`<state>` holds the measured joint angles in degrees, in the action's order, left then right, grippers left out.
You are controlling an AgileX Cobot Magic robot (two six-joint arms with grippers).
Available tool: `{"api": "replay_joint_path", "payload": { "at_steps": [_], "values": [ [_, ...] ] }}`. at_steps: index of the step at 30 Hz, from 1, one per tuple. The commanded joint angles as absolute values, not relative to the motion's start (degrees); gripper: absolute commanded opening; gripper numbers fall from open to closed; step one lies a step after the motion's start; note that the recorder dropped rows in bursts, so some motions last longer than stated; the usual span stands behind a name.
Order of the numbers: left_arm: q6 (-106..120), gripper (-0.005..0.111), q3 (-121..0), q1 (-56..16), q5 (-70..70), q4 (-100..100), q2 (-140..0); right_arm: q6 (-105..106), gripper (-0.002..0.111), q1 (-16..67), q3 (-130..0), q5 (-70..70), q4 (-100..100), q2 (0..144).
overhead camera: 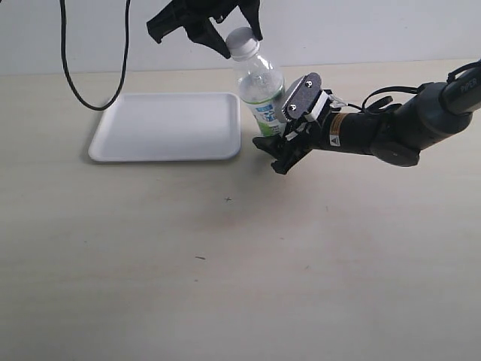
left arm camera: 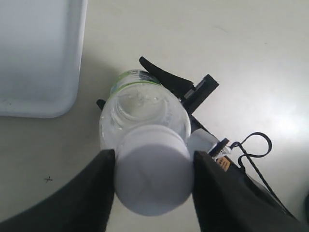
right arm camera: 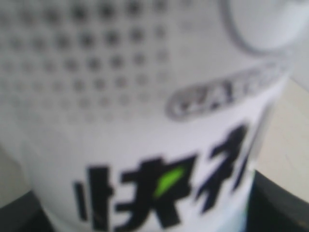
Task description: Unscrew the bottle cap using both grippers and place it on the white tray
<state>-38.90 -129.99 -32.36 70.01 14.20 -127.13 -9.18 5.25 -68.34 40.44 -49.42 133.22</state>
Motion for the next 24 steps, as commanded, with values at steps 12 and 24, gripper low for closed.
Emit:
{"api": "replay_joint_path", "payload": {
  "at_steps": [12,24],
  "values": [
    [-33.0,0.076,-130.1,-32.7,70.0,15.8,-126.5,-10.8,0.000,5.4,-68.4,39.2,-49.1,132.8],
    [-10.6,0.077,-130.1,-32.4,67.7,11.0,-126.2,-10.8,0.000,5.4,-68.4,39.2,-49.1,132.8]
  ]
}}
